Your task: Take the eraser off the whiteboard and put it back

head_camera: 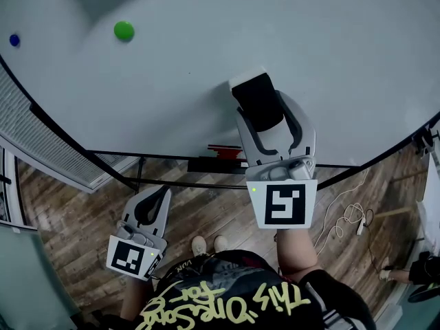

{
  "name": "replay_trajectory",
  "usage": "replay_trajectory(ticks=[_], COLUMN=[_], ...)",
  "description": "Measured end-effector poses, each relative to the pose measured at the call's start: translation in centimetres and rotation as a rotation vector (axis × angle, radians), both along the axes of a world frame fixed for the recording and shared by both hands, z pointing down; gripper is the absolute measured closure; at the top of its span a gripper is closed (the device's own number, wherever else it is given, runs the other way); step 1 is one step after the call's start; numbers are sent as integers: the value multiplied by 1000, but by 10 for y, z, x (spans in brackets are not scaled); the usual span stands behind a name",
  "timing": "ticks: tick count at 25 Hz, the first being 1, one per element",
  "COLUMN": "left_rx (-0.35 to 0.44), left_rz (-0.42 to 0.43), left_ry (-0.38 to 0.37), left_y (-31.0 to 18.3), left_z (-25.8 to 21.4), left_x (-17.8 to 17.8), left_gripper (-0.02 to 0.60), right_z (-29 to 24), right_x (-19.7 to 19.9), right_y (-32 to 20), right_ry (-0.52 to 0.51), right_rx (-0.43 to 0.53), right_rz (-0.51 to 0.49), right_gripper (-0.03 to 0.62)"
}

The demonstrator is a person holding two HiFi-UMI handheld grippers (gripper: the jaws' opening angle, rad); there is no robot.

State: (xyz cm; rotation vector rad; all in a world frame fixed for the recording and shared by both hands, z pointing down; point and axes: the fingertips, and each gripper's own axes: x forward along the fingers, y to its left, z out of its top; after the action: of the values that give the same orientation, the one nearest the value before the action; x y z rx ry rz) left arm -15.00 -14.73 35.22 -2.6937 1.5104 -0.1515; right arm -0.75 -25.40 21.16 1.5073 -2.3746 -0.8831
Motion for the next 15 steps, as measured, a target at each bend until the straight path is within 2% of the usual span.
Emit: replay_trajectory(ticks=[1, 4, 6, 7, 10, 15], left_rx=[1, 2, 4, 5, 9, 6], left_rz=[0, 3, 6, 7, 9, 13], left_ry=[-1, -2, -2, -2, -1, -6], left_y=[0, 0, -1, -1, -3, -3], left_z=[0, -2, -3, -3, -3, -4], left_x=[0, 1, 2, 2, 5, 4], left_gripper=[575, 574, 575, 574, 574, 575], right_z=[1, 1, 10, 13, 12, 17], right_x=[-1, -5, -6, -7, -6, -10], right_y=[2, 7, 9, 10, 13, 21], right_ry=[-19, -170, -89, -85, -238, -277], right_rx=[-3, -16, -33, -39, -49, -84], right_rz=[-8, -45, -46, -48, -76, -118], right_gripper=[333, 332, 332, 332, 332, 332])
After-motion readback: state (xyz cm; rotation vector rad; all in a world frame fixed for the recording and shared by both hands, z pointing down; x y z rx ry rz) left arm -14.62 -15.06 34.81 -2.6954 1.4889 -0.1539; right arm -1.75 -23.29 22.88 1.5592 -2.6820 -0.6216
